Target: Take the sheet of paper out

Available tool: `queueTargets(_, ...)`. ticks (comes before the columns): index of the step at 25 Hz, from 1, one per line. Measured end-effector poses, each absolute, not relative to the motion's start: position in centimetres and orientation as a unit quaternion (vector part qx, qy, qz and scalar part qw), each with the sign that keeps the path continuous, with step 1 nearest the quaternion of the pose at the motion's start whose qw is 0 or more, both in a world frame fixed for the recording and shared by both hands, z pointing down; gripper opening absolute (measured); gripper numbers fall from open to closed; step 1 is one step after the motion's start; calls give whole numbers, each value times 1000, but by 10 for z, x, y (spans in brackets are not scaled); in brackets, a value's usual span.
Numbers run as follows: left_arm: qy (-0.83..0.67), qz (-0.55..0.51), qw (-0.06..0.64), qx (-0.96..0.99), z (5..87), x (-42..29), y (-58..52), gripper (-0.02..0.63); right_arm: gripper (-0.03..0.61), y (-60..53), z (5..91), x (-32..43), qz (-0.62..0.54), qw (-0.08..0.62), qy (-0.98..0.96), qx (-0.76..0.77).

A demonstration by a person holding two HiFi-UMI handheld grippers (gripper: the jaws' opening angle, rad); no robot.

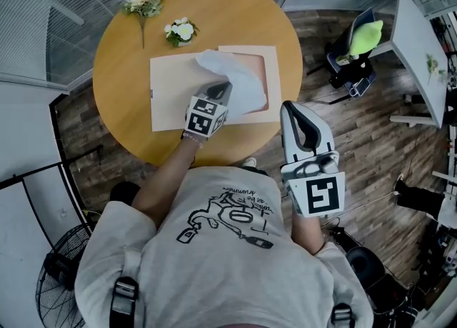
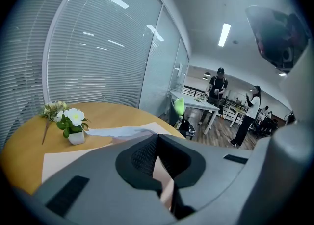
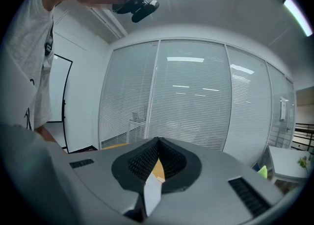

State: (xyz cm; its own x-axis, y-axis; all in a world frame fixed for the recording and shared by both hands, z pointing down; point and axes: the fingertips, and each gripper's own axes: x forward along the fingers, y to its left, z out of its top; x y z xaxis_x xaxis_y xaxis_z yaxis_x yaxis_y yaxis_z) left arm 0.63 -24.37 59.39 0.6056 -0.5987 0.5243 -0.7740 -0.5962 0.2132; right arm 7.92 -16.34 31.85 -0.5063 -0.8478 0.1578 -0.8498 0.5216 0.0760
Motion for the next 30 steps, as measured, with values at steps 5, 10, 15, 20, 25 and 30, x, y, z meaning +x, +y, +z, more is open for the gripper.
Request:
queueTargets(5, -398, 192, 208, 873, 576, 6, -239, 20, 8, -160, 319, 82, 4, 92, -866, 491)
queueTargets(10, -400, 179, 199, 877, 555, 2, -234, 20, 8, -157, 314, 79, 4, 79, -865, 496)
queueTargets(15, -404, 169, 183, 880, 533, 0, -229, 20, 8, -152, 315, 79, 0, 88, -867, 491)
queueTargets(20, -409, 154, 168, 884, 508, 0, -225, 20, 8, -151, 311, 79, 3, 75, -864, 499)
queueTargets(25, -411, 139, 165, 886, 493, -4, -219, 20, 8, -146, 314, 77, -1, 84, -867, 492)
queueTargets(30, -415, 131, 160, 886, 479, -8, -212, 20, 8, -139, 324, 84, -3, 121, -865, 486)
